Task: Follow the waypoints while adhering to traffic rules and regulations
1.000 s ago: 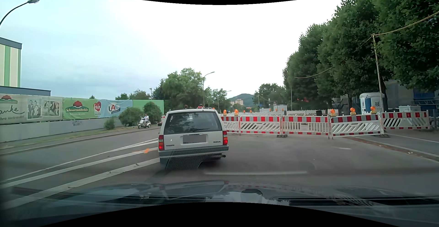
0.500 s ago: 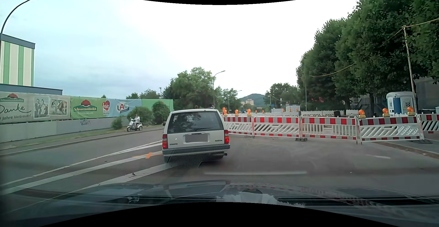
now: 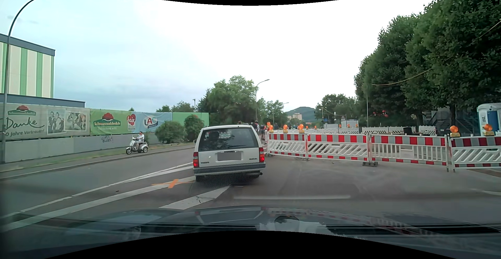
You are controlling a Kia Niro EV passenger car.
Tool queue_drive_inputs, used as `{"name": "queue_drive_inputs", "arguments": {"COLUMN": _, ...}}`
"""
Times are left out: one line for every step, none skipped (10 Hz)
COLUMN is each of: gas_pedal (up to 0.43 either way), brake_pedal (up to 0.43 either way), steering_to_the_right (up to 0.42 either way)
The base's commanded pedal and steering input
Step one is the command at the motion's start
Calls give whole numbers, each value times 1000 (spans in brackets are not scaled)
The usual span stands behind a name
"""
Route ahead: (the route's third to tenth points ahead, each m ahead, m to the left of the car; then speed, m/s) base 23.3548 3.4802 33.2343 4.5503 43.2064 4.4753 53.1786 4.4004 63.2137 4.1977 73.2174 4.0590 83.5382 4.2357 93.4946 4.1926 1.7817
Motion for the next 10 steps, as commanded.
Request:
{"name": "queue_drive_inputs", "arguments": {"gas_pedal": 0, "brake_pedal": 6, "steering_to_the_right": -252}}
{"name": "queue_drive_inputs", "arguments": {"gas_pedal": 0, "brake_pedal": 0, "steering_to_the_right": -250}}
{"name": "queue_drive_inputs", "arguments": {"gas_pedal": 0, "brake_pedal": 0, "steering_to_the_right": -248}}
{"name": "queue_drive_inputs", "arguments": {"gas_pedal": 0, "brake_pedal": 0, "steering_to_the_right": -247}}
{"name": "queue_drive_inputs", "arguments": {"gas_pedal": 39, "brake_pedal": 0, "steering_to_the_right": -245}}
{"name": "queue_drive_inputs", "arguments": {"gas_pedal": 79, "brake_pedal": 0, "steering_to_the_right": -245}}
{"name": "queue_drive_inputs", "arguments": {"gas_pedal": 157, "brake_pedal": 0, "steering_to_the_right": -244}}
{"name": "queue_drive_inputs", "arguments": {"gas_pedal": 157, "brake_pedal": 0, "steering_to_the_right": -241}}
{"name": "queue_drive_inputs", "arguments": {"gas_pedal": 157, "brake_pedal": 0, "steering_to_the_right": -237}}
{"name": "queue_drive_inputs", "arguments": {"gas_pedal": 157, "brake_pedal": 0, "steering_to_the_right": -228}}
